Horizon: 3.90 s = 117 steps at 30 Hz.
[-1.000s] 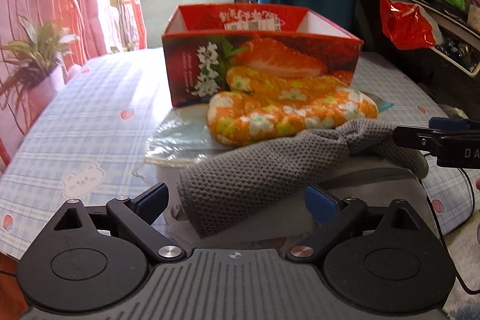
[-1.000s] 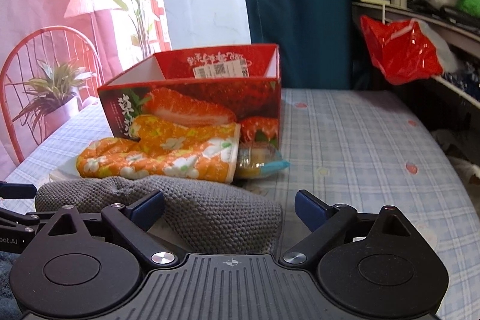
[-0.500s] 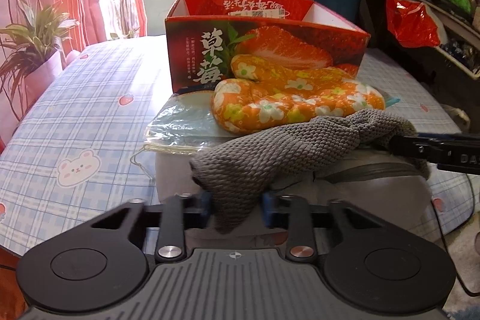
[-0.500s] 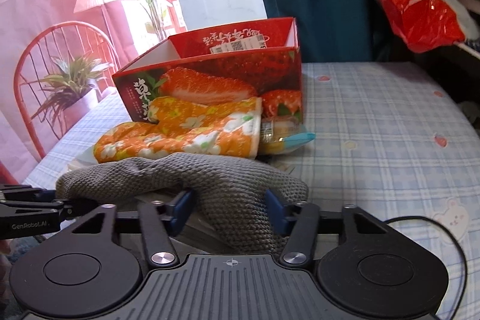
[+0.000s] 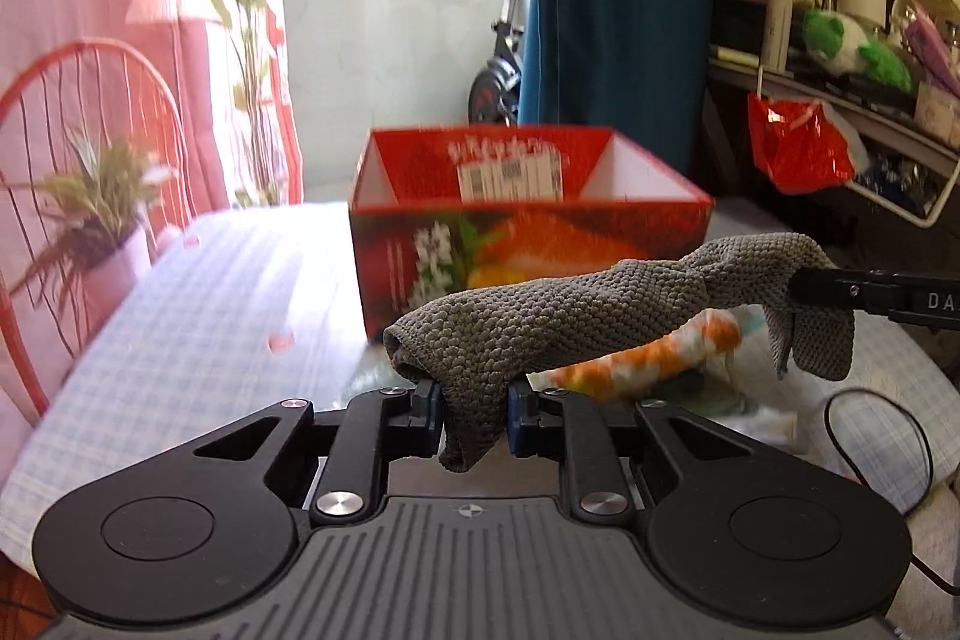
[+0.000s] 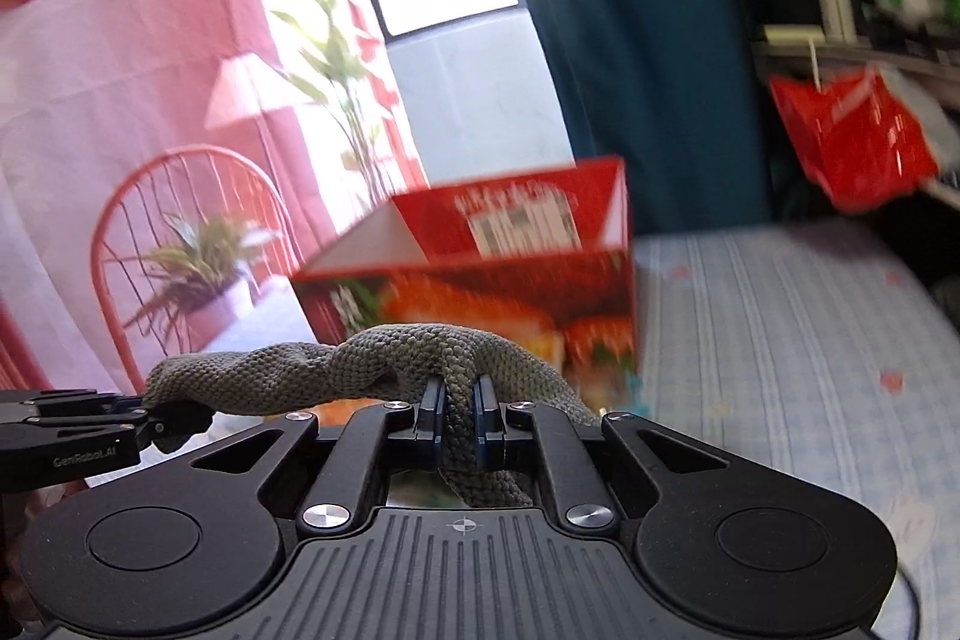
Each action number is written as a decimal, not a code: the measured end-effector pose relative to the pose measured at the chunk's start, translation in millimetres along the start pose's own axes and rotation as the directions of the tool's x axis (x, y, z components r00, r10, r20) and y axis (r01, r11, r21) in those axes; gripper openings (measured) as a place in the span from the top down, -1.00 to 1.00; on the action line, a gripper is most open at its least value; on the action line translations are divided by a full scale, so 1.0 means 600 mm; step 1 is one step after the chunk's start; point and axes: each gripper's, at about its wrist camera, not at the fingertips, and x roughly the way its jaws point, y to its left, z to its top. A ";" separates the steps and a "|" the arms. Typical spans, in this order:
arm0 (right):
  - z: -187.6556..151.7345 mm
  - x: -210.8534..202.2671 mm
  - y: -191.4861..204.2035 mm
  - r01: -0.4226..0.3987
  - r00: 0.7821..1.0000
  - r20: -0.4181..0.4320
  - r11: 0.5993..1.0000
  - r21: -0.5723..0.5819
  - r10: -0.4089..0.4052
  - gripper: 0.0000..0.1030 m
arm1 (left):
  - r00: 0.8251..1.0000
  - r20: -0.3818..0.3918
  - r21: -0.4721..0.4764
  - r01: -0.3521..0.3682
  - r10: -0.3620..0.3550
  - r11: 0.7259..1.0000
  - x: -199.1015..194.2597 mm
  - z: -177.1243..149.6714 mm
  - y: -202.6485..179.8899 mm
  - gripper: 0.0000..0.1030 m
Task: Organize soft objects
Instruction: 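Lift the grey cloth with both grippers, lower it into the red box, open, then lower both grippers onto the orange floral cloth and close them on it, then lift the orange floral cloth with both grippers into the red box, open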
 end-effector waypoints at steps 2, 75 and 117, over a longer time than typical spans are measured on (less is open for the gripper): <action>0.021 0.003 0.000 -0.008 1.000 0.014 1.000 -0.014 0.008 0.84 | 1.000 0.015 -0.002 0.000 0.000 1.000 0.005 0.019 0.004 0.58; -0.049 0.142 -0.011 0.103 0.990 -0.084 0.992 -0.074 -0.109 0.45 | 0.977 -0.158 -0.318 0.088 -0.144 0.944 0.187 -0.026 0.049 0.38; -0.037 0.123 -0.010 0.052 0.998 -0.035 0.996 -0.070 -0.055 0.80 | 0.991 -0.077 -0.252 0.085 -0.107 0.964 0.157 -0.027 0.036 0.70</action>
